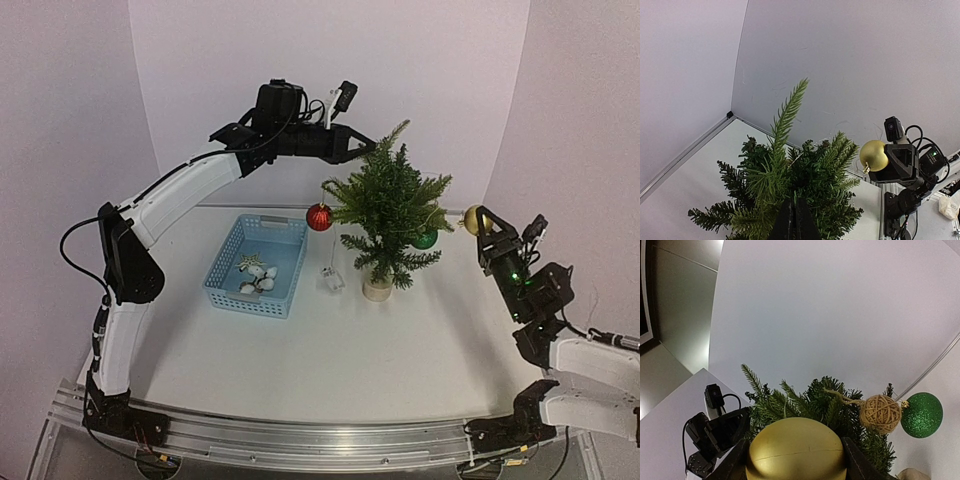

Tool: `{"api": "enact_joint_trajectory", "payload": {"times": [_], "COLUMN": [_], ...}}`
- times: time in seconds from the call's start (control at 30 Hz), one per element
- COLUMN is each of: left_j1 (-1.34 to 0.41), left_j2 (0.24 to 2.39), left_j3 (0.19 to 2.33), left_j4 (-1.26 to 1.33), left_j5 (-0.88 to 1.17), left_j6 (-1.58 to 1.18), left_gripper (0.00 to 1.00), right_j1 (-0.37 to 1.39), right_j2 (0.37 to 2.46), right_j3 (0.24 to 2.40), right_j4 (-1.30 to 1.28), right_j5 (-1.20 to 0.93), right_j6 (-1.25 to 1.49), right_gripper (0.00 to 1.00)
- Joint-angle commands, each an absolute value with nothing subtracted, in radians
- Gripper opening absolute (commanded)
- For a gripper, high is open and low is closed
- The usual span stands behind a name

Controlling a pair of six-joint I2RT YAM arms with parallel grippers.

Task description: Decorate the small christmas tree

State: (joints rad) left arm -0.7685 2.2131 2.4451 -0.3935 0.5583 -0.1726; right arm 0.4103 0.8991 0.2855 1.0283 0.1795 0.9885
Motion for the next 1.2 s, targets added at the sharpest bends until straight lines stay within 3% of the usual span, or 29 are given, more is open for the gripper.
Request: {"api": "enact_joint_trajectory", "payload": {"times": [0.0,1.17], "left_j1": [-0.767,-0.753], "left_j2": [2.203,2.200], "left_j3": [2.428,2.422], "left_j4": [-0.460,-0.456], "left_j5": [0.576,0.583], "left_j6": [-0.167,-0.172], "left_gripper": [0.00,0.00], "right_j1": [0.407,0.408], "right_j2": [0.910,0.888], "right_j3": [0.279,0.321], "right_j4": [1.052,0.975], "right_j5": [0.151,0.141], "right_j6": [0.993,0.959], "right_gripper": [0.00,0.00]}}
